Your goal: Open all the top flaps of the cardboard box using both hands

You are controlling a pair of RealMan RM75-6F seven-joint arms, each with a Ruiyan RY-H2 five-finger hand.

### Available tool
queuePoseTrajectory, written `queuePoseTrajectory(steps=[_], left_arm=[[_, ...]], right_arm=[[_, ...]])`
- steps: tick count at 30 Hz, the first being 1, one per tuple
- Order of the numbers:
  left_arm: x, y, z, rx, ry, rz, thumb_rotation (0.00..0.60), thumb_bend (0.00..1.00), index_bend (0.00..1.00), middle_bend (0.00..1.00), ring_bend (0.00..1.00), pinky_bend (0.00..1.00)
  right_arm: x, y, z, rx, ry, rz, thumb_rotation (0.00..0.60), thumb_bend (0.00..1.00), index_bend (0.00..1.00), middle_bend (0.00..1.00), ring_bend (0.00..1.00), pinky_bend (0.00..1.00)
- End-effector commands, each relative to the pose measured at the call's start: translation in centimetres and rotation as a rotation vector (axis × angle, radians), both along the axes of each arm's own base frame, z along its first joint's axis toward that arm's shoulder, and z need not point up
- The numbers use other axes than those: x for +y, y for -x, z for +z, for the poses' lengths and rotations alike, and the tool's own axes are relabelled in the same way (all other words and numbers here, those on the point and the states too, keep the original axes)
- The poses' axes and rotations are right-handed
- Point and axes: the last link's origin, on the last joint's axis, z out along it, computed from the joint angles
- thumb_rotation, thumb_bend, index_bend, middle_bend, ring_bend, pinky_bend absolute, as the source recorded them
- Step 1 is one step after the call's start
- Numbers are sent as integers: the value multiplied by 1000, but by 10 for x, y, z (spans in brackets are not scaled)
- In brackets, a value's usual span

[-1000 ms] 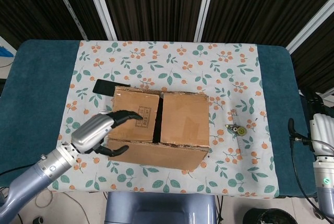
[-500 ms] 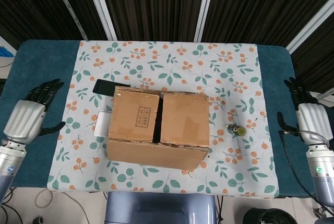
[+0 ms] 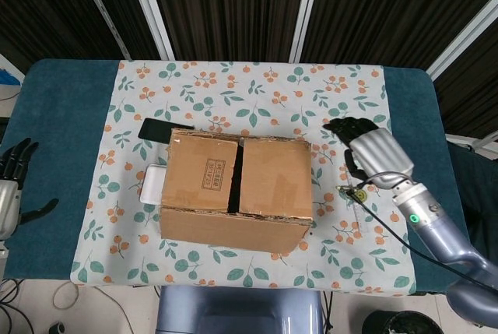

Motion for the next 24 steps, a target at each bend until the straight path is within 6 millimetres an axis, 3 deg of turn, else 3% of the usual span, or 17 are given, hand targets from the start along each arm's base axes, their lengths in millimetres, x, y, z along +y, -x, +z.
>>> queuePoseTrajectory(steps=[1,9,24], left_arm=[[0,1,2,-21,-12,-10,600,70,46,33,61,171],[2,1,4,-38,-17,-7,600,70,46,33,61,171],[4,7,2,-71,-1,21,600,70,46,35,61,171]], right_arm=[[-10,-35,-26,36,-80,98,600,1000,248,226,205,248],[-20,-78,-74,44,-198,172,600,1000,278,231,207,251],[-17,-116,-129,88,-299,243,600,1000,351,271,210,250]])
